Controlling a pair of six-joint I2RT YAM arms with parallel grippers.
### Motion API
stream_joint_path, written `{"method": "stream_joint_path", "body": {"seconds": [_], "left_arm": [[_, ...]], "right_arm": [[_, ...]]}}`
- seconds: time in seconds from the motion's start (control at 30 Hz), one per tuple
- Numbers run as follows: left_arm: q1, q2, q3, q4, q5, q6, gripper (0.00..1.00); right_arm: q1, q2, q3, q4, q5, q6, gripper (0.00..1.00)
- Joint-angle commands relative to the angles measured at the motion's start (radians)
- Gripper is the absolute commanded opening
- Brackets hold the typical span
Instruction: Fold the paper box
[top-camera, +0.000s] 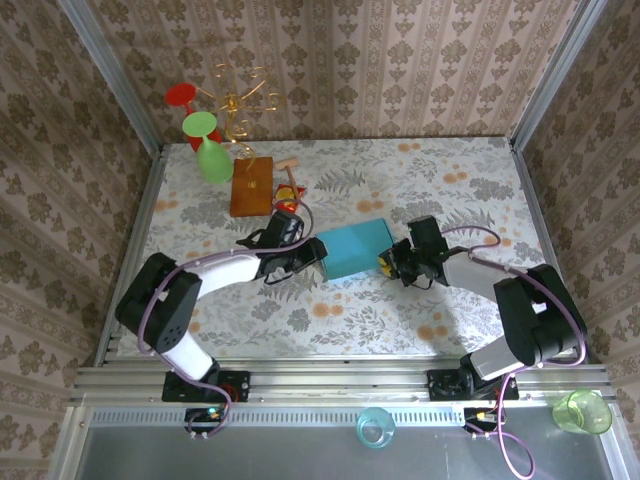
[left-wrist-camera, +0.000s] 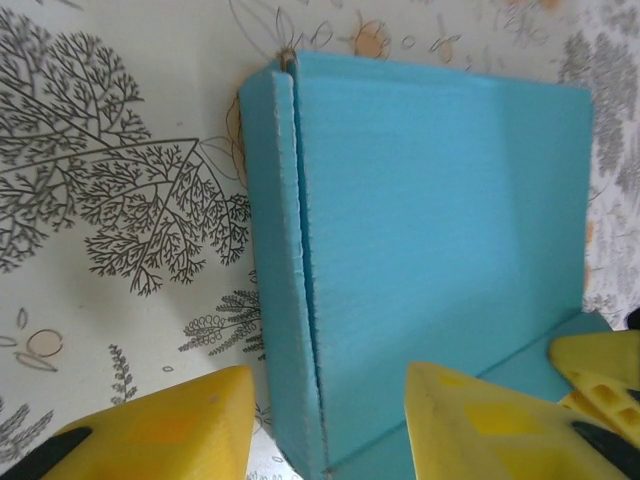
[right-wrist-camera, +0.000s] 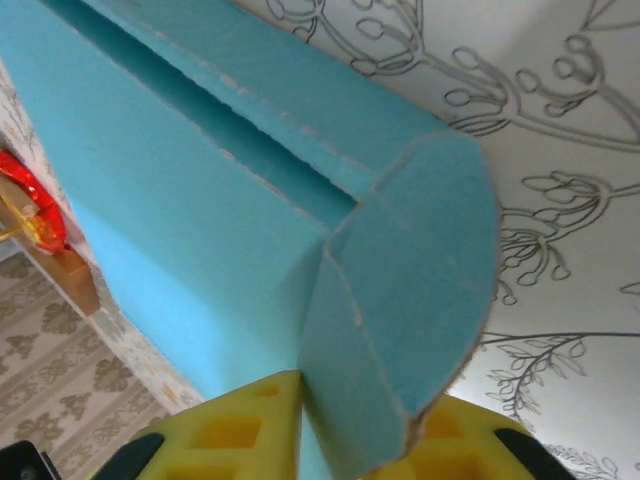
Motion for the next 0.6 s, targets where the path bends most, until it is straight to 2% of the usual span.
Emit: {"method": "stream_joint_path", "body": {"seconds": [0.0, 0.07, 0.17, 0.27, 0.37, 0.43, 0.57], "left_arm": [[0.004, 0.046, 0.046, -0.019, 0.039, 0.038, 0.41], [0.001, 0.059, 0.060, -0.036, 0.032, 0.056, 0.39], [0.001, 0.078, 0.079, -0.049, 0.029, 0.079, 0.37], [0.001, 0.099, 0.098, -0.083, 0.035, 0.099, 0.36], [0.001, 0.104, 0.100, -0.102, 0.025, 0.112, 0.35], [0.001, 0.111, 0.100, -0.103, 0.026, 0.120, 0.34], [0.002, 0.133, 0.109, -0.112, 0.036, 0.135, 0.31]], "right_arm": [[-0.010, -0.014, 0.084, -0.199, 0.015, -0.098, 0.38], [-0.013, -0.045, 0.152, -0.328, 0.046, -0.170, 0.51], [-0.031, -0.089, 0.220, -0.453, 0.082, -0.254, 0.59], [-0.076, -0.134, 0.256, -0.497, 0.087, -0.338, 0.60], [-0.136, -0.112, 0.302, -0.542, 0.084, -0.475, 0.57], [-0.168, -0.055, 0.325, -0.518, 0.055, -0.586, 0.57], [-0.225, 0.118, 0.399, -0.509, -0.095, -0.762, 0.54]]}}
